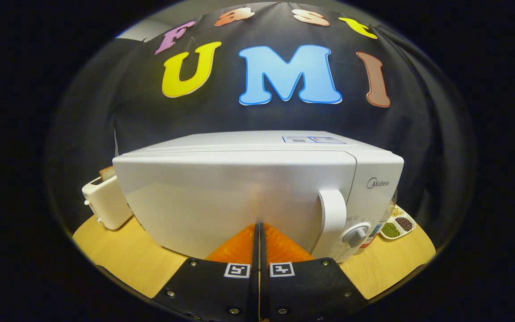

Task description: Open the microwave, put the food inside, and close the microwave door.

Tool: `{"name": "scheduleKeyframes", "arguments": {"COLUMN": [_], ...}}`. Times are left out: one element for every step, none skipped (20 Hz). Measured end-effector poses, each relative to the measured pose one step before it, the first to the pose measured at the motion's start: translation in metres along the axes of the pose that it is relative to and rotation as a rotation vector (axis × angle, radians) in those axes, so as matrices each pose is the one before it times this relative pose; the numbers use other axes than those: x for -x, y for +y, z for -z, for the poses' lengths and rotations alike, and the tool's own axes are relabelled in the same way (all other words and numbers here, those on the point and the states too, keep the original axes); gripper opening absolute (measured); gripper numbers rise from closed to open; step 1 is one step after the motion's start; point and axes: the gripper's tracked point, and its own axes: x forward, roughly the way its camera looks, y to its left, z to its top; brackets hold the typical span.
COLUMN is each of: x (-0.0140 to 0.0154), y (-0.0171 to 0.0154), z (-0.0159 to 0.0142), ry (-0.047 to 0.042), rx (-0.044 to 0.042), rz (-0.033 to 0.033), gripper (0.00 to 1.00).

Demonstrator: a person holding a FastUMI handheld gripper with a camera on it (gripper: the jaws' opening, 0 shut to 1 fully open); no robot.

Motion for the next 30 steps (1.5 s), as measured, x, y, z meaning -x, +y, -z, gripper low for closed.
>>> {"name": "scheduleKeyframes", "arguments": {"x": [0.0041,0.00807,0.01204,0.01161,0.01103,0.01196,0.01184,0.01186,0.01124,0.01234,0.01279,0.01263,0.01314,0.01248,0.01249,0.01252,0.0131,0.01203,0.01097,0.01048,0.00997,0.00955,0.00759,0.00757,0.00411,0.00487,0.0048,0.00291,0.00245,0.00282], "y": [0.00584,0.00445,0.00753,0.00795,0.0066,0.00589,0.00557,0.005,0.00419,0.00273,0.00189,0.00068,0.00062,0.00034,0.00019,-0.00012,-0.00067,-0.0015,-0.00199,-0.00232,-0.0012,-0.0021,0.0005,0.00016,-0.00069,-0.00182,-0.00297,0.0017,0.00166,-0.00027], "z": [-0.00186,-0.00579,-0.00627,-0.00719,-0.00616,-0.00667,-0.00585,-0.0058,-0.00625,-0.00703,-0.00598,-0.0056,-0.00511,-0.0056,-0.00423,-0.00351,-0.00282,-0.00194,-0.00095,-0.00017,0.00084,0.00053,0.00057,0.00111,0.00082,-0.00012,0.00037,-0.00013,0.00156,0.0004], "ry": [0.00015,-0.01304,-0.01762,-0.02185,-0.02135,-0.02096,-0.01552,-0.01332,-0.01473,-0.01727,-0.01803,-0.01508,-0.01487,-0.01666,-0.01358,-0.01277,-0.01155,-0.00894,-0.01011,-0.006,-0.00298,-0.00527,-0.00045,0.00164,-0.00317,-0.00733,-0.00811,-0.00255,0.00172,0.00054], "rx": [-0.00578,0.00313,0.00361,0.00278,0.00723,0.00989,0.00556,-0.00306,-0.00766,-0.00614,-0.00067,0.00349,-0.00009,-0.00165,-0.00148,-0.0007,-0.00057,0.00148,0.00448,0.00386,0.00118,-0.00313,-0.00398,-0.00466,-0.00215,-0.00026,-0.00018,-0.0016,0.00173,0.00472], "rz": [-0.00562,0.00361,0.00016,-0.00257,0.00076,0.00059,0.00336,-0.00217,0.00205,0.0034,0.00687,0.00721,0.00617,0.00561,0.00524,0.00634,0.00804,0.00765,0.01004,0.00984,0.00643,0.00723,-0.00468,-0.00365,-0.004,0.00423,0.00573,-0.00174,-0.00372,-0.00161], "gripper": [0.02,0.02,0.02,0.02,0.02,0.02,0.02,0.02,0.02,0.02,0.02,0.02,0.02,0.02,0.02,0.02,0.02,0.02,0.02,0.02,0.02,0.02,0.02,0.08,0.33,0.58,0.7,0.85,0.91,0.98]}}
